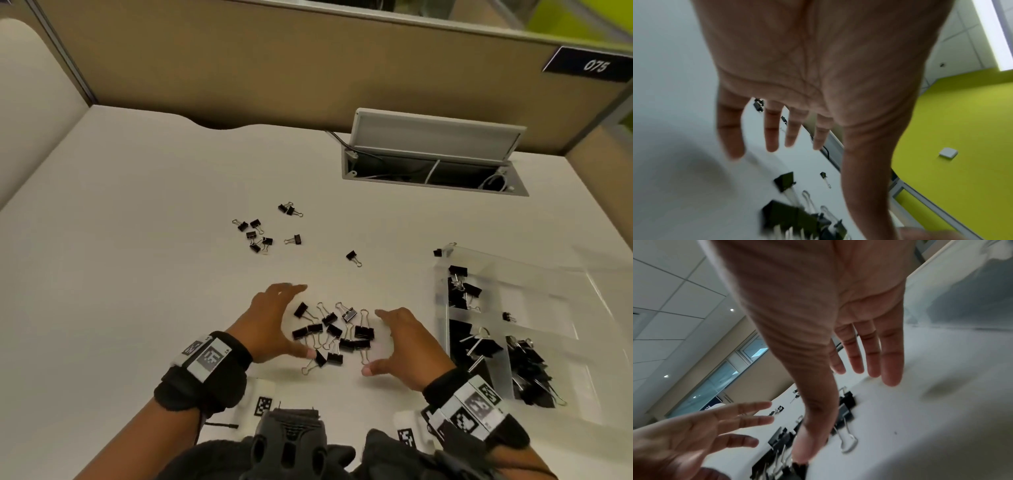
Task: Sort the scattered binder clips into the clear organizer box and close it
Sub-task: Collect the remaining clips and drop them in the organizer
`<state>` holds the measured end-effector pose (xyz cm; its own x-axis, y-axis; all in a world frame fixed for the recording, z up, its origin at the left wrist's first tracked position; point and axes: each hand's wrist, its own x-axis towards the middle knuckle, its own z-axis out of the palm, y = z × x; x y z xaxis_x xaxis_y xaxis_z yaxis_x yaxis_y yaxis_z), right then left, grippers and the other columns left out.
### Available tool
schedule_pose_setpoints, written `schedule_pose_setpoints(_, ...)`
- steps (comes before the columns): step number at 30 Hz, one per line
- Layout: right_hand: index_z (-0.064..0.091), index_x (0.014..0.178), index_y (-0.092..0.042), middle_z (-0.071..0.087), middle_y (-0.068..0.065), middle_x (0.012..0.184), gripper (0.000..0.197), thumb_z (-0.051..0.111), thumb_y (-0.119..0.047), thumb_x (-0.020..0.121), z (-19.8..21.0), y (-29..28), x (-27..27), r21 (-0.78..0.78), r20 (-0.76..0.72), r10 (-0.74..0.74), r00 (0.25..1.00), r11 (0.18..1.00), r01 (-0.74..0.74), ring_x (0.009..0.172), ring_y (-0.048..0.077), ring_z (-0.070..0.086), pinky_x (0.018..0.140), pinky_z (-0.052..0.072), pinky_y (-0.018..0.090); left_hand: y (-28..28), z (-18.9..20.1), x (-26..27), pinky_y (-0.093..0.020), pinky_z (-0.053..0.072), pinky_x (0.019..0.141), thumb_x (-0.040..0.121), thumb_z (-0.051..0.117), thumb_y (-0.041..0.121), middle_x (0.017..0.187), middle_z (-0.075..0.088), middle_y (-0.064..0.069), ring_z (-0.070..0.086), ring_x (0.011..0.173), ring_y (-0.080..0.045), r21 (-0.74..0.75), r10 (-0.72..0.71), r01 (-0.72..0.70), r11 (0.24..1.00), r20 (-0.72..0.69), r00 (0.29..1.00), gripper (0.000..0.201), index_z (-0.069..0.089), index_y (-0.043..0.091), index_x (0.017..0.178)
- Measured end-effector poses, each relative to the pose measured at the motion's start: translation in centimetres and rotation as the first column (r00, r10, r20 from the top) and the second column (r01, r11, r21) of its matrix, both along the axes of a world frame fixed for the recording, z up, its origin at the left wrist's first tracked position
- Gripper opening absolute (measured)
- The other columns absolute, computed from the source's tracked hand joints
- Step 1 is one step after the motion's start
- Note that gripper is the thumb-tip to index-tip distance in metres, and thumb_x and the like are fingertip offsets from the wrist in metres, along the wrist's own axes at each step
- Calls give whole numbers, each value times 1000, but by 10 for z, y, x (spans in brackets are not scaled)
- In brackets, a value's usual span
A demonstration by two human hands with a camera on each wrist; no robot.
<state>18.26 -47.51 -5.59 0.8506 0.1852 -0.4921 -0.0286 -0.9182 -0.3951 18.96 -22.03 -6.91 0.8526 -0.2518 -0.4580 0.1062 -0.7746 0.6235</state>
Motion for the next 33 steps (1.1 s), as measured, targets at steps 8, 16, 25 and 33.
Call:
schedule_pose_setpoints(8, 7, 148, -31, 23, 4, 134, 135, 90, -47, 43, -18, 35, 6, -139, 18, 146, 989, 980, -142, 118, 23, 41, 97, 47, 38, -34, -10, -8, -38, 39, 107, 45, 93, 37, 149, 13, -3, 34, 132, -27, 233, -56, 58, 971, -13, 998, 140, 2, 20, 150)
schedule_pose_setpoints(16, 43, 116, -25, 33, 2, 113, 86, 88, -42, 45, -20, 60, 14, -25, 81, 121, 989, 993, -120, 95, 21, 51, 84, 51, 33, -57, -15, 3, -27, 48, 90, 52, 90, 21, 122, 40, -1, 55, 104, -20, 92, -13, 11, 996, 16, 1000, 95, 38, 20, 131)
schedule_pose_setpoints(25, 56, 106, -17, 41, 2, 109, 49, 82, -29, 66, -21, 60, 19, 77, 55, 135, 989, 987, -139, 89, 20, 56, 83, 48, 26, -54, -20, 5, -19, 39, 67, 62, 83, 25, 99, 48, 0, 50, 77, -13, 76, 33, -40, 996, 88, 996, 40, 57, 19, 92)
schedule_pose_setpoints(33, 59, 112, -18, 56, 5, 110, 40, 74, -18, 75, -14, 58, 21, 253, -5, 49, 999, 966, -46, 91, 16, 49, 78, 37, 22, -48, -13, 5, -23, 46, 75, 66, 81, 22, 94, 66, 1, 62, 88, -17, -65, 103, -97, 993, 89, 991, 32, 63, 20, 93)
